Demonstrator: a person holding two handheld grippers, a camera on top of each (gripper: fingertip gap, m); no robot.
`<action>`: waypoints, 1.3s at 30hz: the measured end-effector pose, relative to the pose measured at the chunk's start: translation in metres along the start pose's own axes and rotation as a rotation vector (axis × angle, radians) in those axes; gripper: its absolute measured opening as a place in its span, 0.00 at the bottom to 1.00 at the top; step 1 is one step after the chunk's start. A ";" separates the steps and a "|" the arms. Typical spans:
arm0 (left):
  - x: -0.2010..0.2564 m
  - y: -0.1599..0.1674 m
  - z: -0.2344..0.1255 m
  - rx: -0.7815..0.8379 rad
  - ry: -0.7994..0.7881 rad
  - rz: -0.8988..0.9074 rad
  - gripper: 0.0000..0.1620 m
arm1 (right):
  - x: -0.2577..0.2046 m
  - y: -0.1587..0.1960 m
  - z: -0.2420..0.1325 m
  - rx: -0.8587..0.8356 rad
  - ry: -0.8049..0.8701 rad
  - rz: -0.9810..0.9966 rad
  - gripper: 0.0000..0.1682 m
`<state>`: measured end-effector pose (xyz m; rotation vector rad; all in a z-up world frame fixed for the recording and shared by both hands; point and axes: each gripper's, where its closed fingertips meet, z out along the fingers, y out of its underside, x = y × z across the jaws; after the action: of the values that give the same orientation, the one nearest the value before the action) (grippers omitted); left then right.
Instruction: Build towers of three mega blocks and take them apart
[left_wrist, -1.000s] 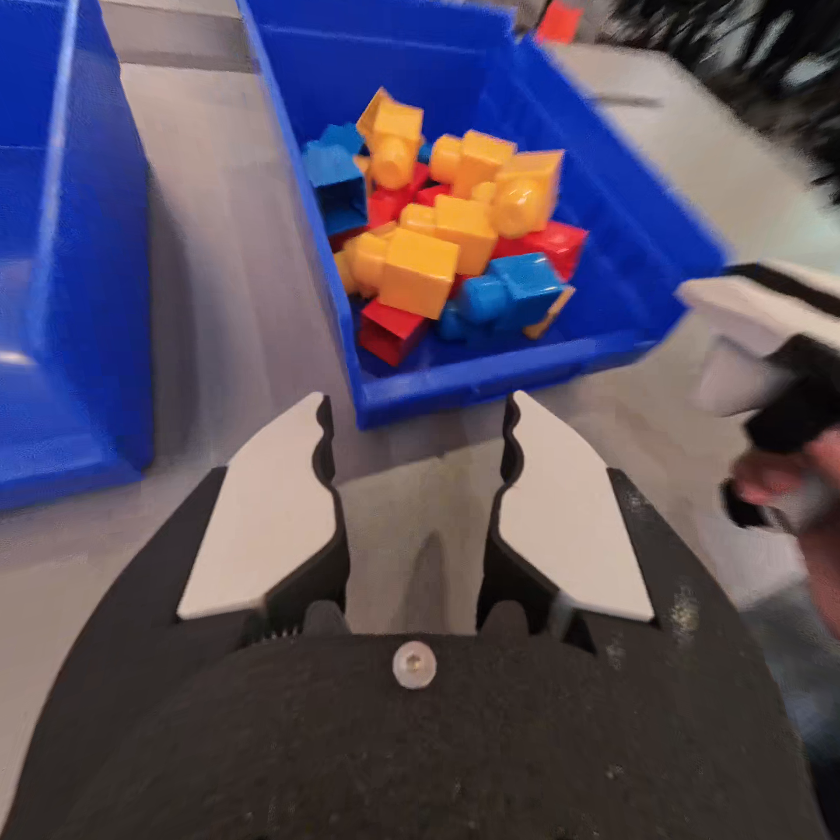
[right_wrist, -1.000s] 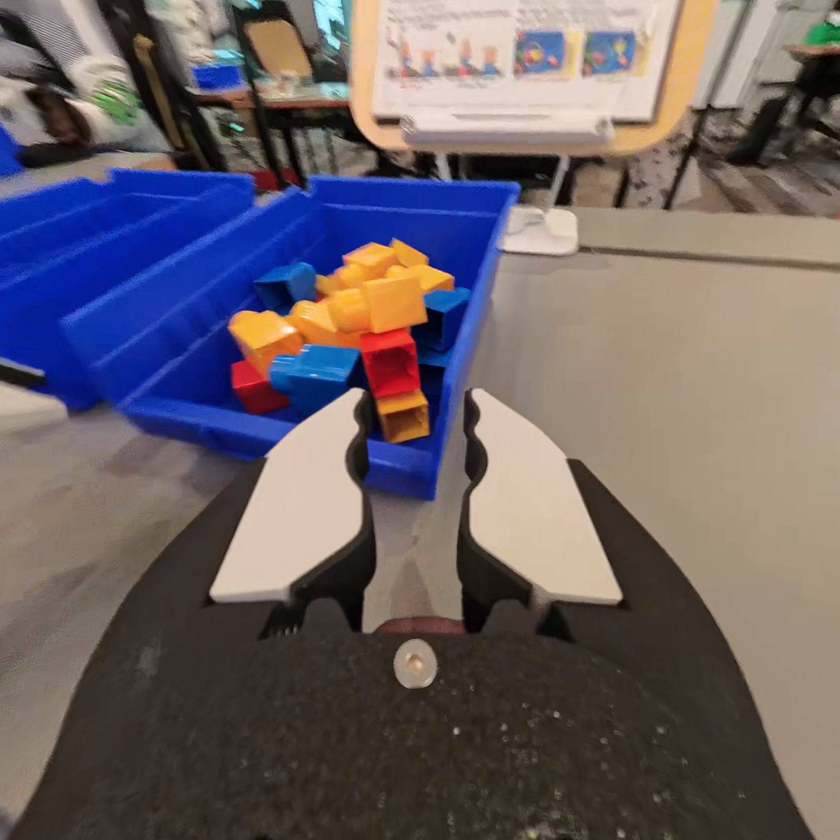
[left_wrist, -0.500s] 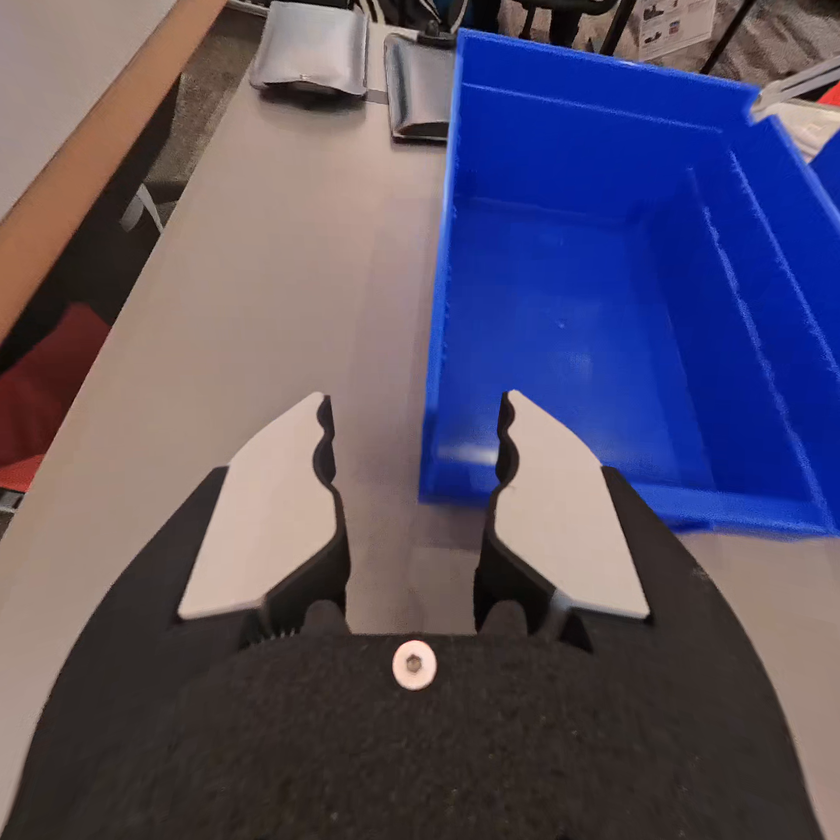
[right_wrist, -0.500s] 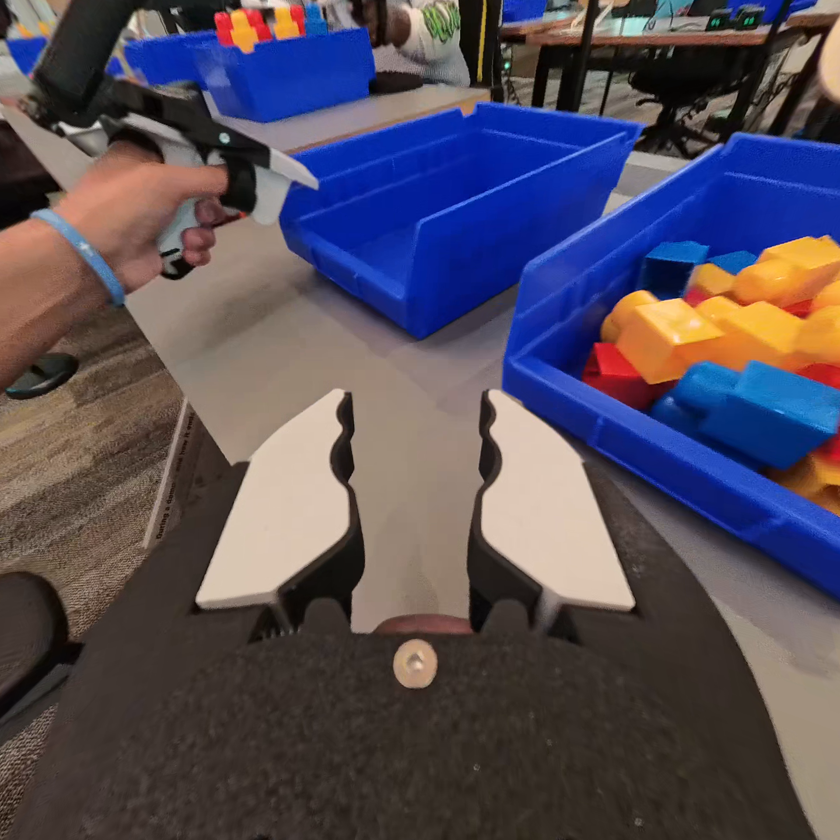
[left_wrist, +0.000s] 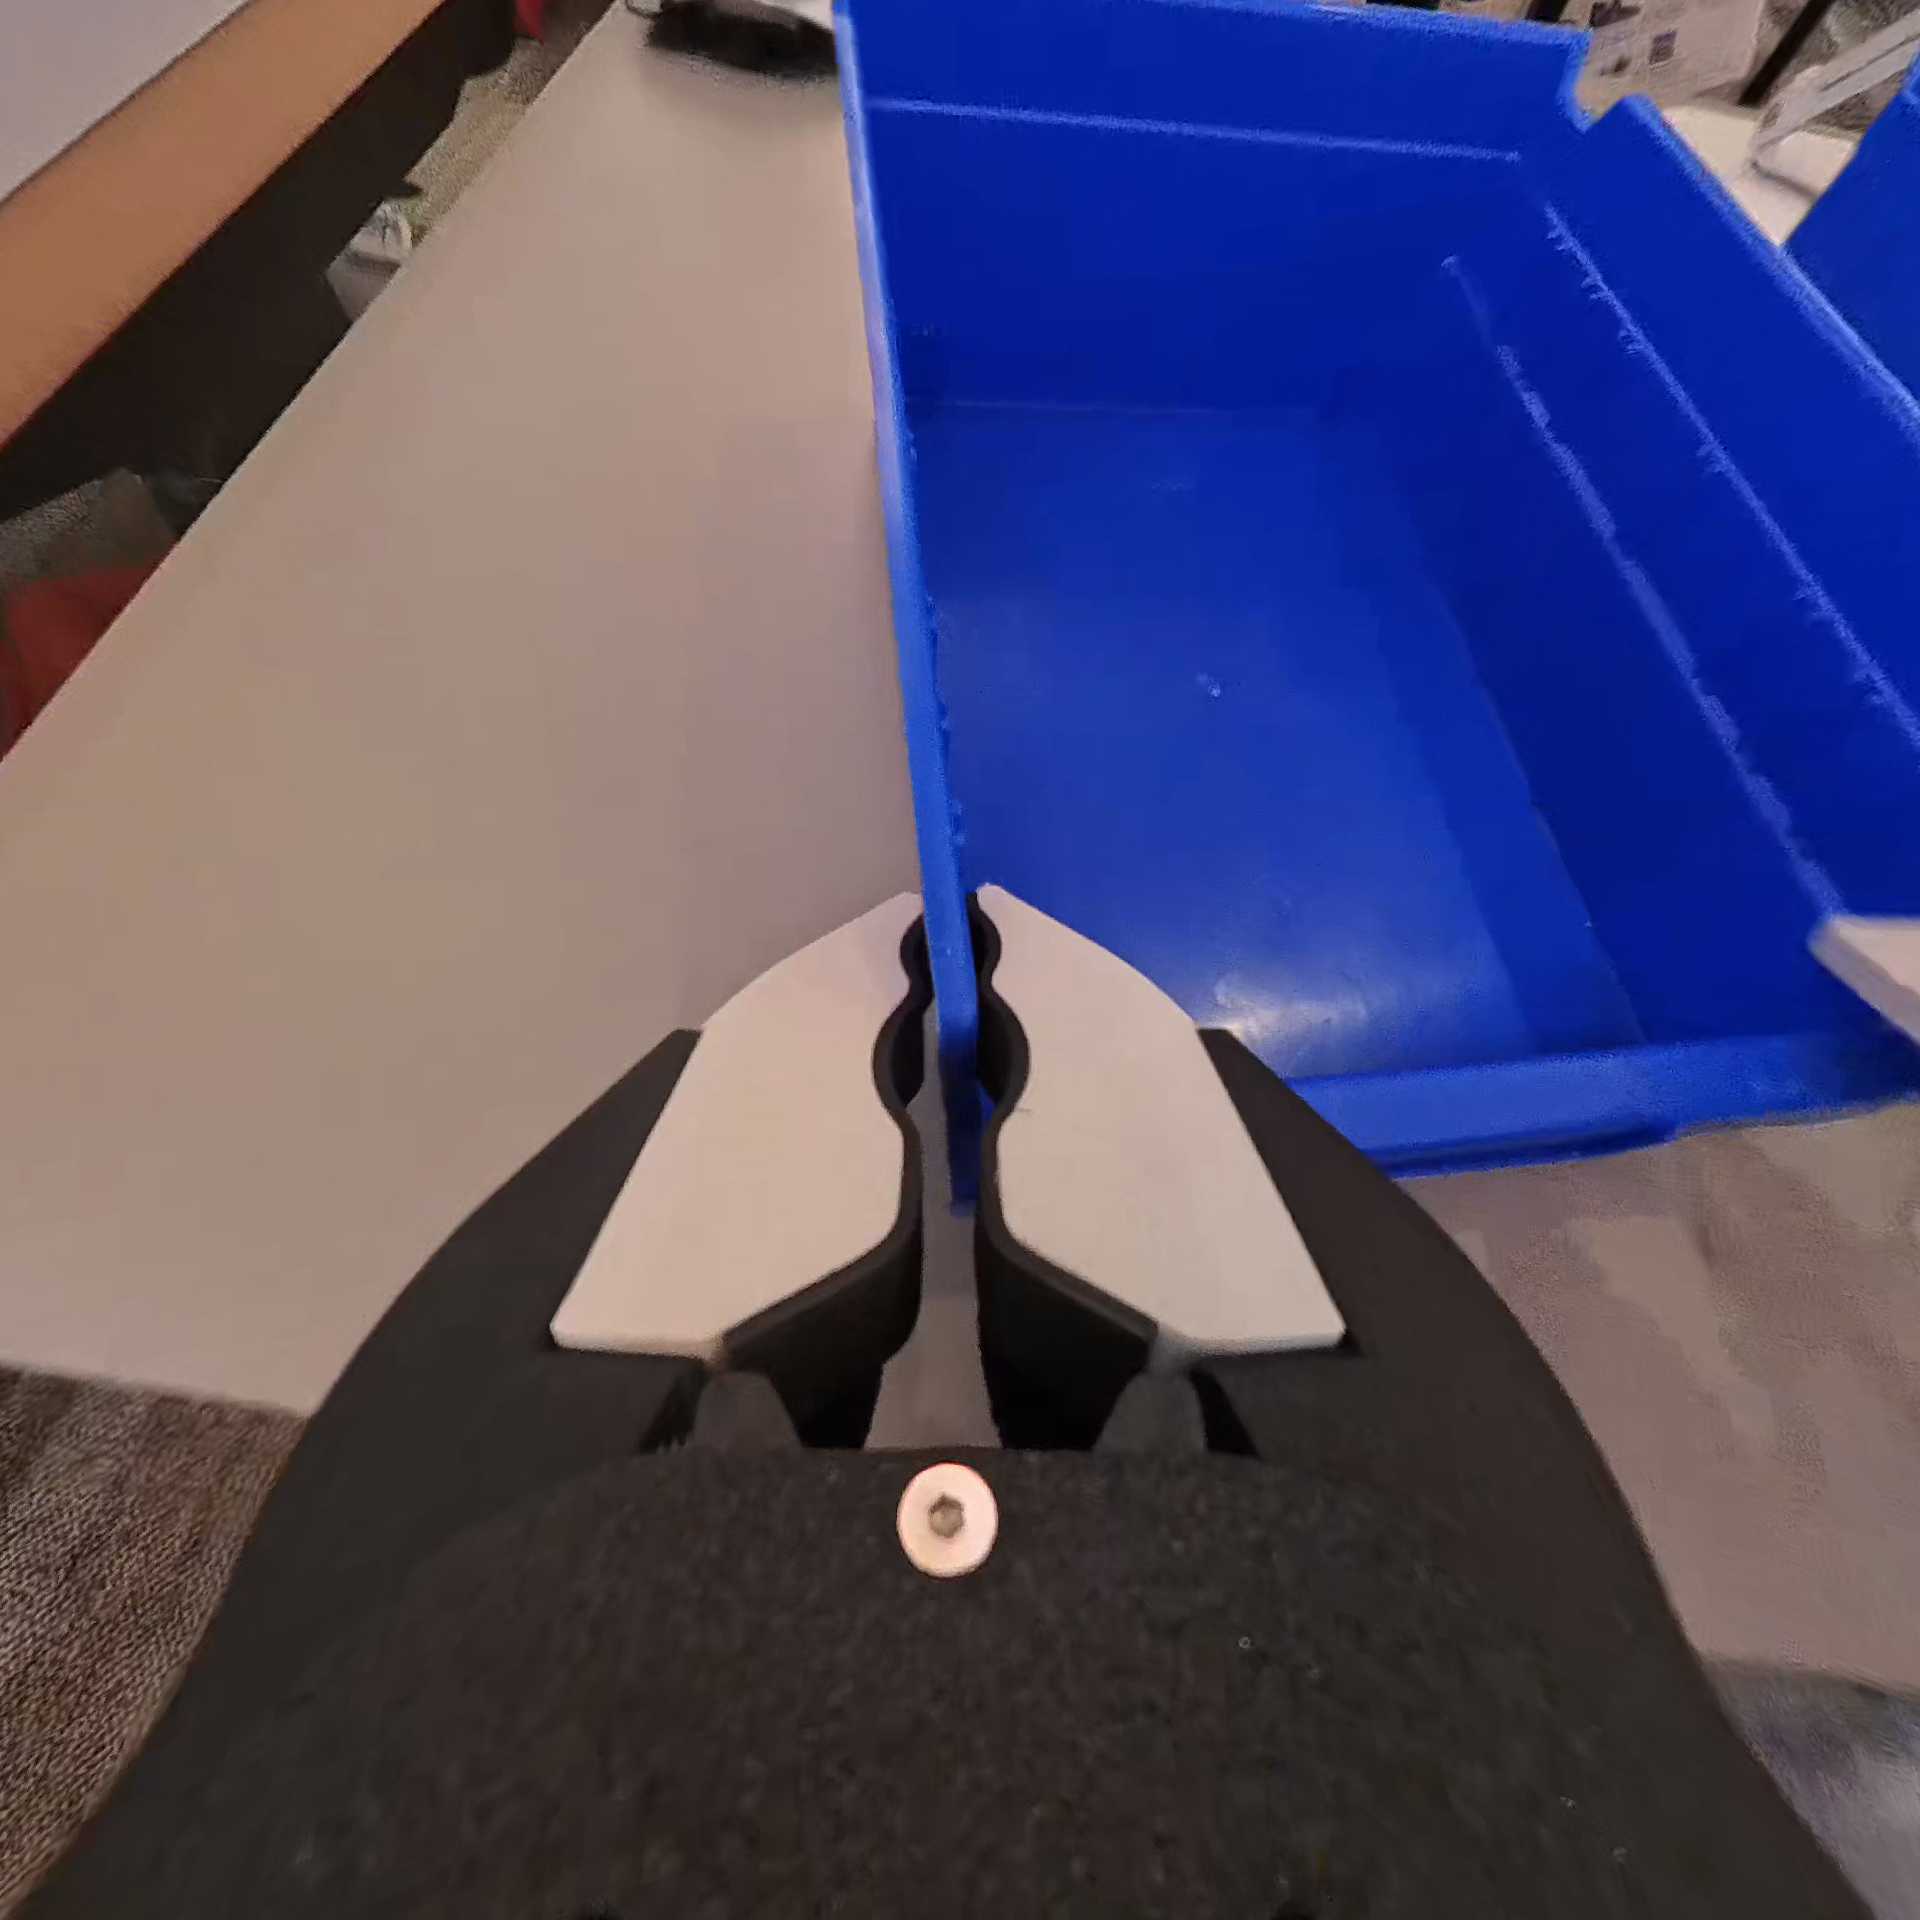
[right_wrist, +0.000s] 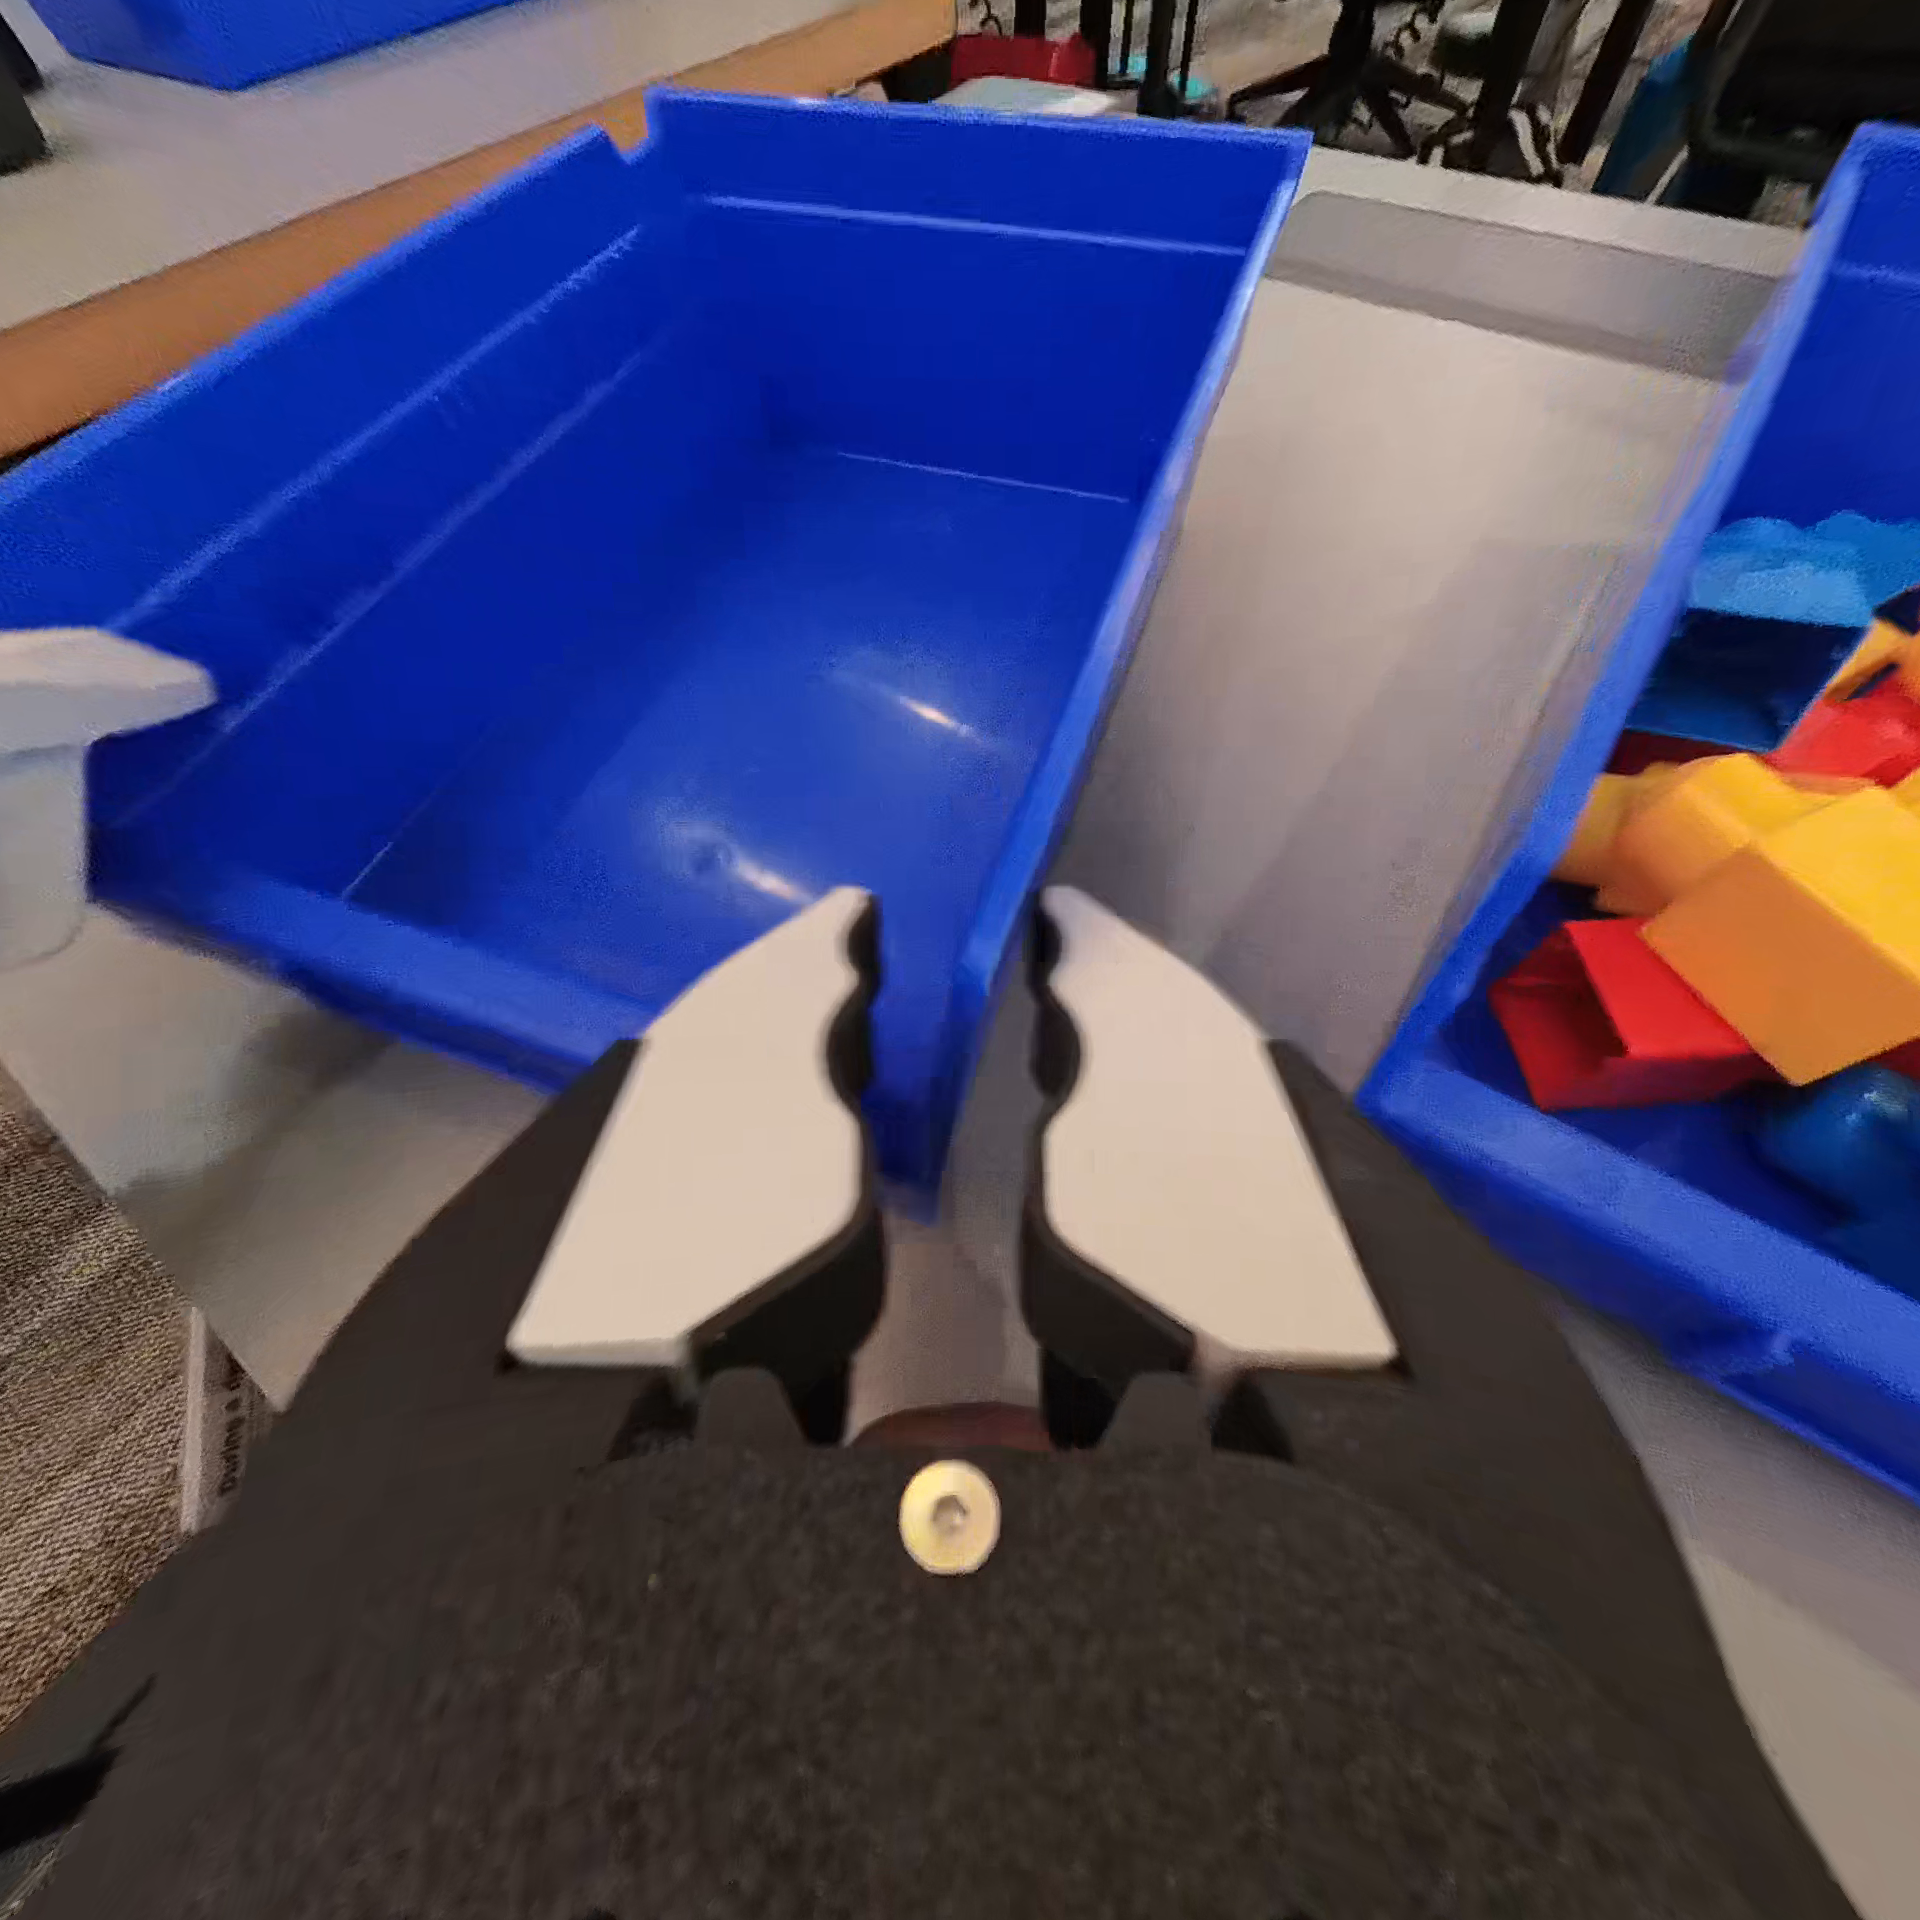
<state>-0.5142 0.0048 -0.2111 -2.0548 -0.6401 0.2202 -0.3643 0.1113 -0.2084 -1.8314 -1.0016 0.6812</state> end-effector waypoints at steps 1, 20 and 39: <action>0.001 0.005 -0.008 0.003 -0.004 0.005 0.02 | -0.001 0.000 0.001 -0.002 0.015 0.002 0.12; 0.343 -0.182 -0.096 0.419 0.240 0.420 0.03 | 0.278 -0.143 -0.267 0.371 0.533 -0.017 0.03; 0.643 0.046 0.046 0.044 0.465 0.399 0.08 | 0.557 0.118 -0.307 0.063 0.480 0.148 0.04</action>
<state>0.0290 0.3553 -0.2131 -2.0747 0.0610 -0.0203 0.2049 0.4183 -0.2040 -1.9019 -0.5276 0.3253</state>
